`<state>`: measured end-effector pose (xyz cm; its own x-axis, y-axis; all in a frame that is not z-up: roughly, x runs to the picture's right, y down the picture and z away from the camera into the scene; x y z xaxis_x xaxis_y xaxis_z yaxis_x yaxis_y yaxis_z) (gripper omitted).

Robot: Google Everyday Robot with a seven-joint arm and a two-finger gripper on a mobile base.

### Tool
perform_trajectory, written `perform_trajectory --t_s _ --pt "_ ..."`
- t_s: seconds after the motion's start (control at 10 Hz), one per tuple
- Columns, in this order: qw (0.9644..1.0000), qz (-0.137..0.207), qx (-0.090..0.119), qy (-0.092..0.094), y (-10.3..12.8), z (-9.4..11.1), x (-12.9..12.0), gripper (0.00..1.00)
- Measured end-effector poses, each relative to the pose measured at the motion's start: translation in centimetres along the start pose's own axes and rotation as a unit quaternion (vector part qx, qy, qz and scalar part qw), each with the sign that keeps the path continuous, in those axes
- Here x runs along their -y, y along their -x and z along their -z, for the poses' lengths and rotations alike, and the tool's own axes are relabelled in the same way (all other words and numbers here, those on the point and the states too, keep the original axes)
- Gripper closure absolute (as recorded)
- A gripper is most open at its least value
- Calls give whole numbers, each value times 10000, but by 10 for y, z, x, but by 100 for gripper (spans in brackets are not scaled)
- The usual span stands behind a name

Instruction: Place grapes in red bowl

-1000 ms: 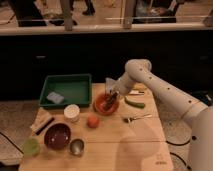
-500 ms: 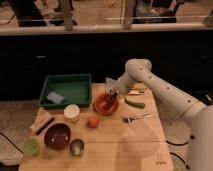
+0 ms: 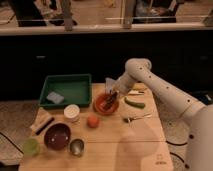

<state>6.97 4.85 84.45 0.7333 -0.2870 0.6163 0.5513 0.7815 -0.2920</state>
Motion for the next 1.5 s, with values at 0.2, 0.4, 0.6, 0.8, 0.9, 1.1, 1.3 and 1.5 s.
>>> perform_trajectory --t_s 0.2,0.4,0.6,0.8,0.9,1.1,1.3,1.5 --pt "10000 12 7 10 -1 0 0 100" --pt "10000 26 9 20 -1 0 1 100" --pt "10000 46 15 31 -1 -1 1 100" --pt "10000 54 19 40 -2 -2 1 100" --pt "10000 59 21 44 -1 -2 1 100" --pt "9999 81 31 60 0 -4 2 100" --pt "9999 88 32 68 -1 -4 2 100" --pt "9999 108 37 75 0 -5 3 100"
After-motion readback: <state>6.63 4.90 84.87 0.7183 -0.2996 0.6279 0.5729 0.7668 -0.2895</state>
